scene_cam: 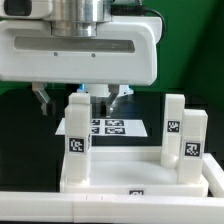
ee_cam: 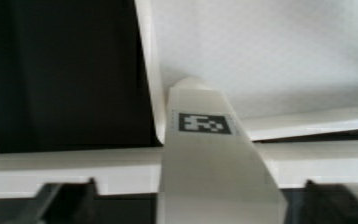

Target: Assemble desk

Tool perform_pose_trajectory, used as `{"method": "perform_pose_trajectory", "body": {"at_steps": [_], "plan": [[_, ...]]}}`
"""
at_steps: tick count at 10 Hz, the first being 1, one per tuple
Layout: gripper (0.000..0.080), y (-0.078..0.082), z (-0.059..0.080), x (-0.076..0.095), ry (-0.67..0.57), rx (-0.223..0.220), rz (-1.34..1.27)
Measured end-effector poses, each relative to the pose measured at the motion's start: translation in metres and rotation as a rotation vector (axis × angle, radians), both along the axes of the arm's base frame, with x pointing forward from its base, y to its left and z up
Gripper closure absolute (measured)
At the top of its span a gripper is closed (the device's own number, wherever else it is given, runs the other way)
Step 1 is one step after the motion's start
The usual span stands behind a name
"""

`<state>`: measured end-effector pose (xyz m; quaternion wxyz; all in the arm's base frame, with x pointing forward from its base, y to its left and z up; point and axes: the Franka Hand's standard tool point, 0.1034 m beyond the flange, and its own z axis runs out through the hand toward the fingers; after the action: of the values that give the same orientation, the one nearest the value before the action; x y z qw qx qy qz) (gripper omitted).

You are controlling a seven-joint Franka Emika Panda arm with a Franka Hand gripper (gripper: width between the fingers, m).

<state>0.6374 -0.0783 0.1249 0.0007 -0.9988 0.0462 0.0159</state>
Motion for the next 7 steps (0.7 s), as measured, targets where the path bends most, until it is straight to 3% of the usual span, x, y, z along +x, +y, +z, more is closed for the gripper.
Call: {"method": "perform_pose_trajectory", "body": {"at_steps": [1, 2, 3, 7], "plan": [[0.0374, 0.0000, 0.0000, 0.0000, 0.000, 0.000, 0.000], [0.0374, 0.0004, 0.0000, 0.0002, -0.001, 0.000, 0.002], [0.0509, 0.0004, 0.0000, 0.0002, -0.001, 0.000, 0.002], [0.0509, 0.0005, 0.0000, 0.0002, -0.001, 0.000, -0.022]]}}
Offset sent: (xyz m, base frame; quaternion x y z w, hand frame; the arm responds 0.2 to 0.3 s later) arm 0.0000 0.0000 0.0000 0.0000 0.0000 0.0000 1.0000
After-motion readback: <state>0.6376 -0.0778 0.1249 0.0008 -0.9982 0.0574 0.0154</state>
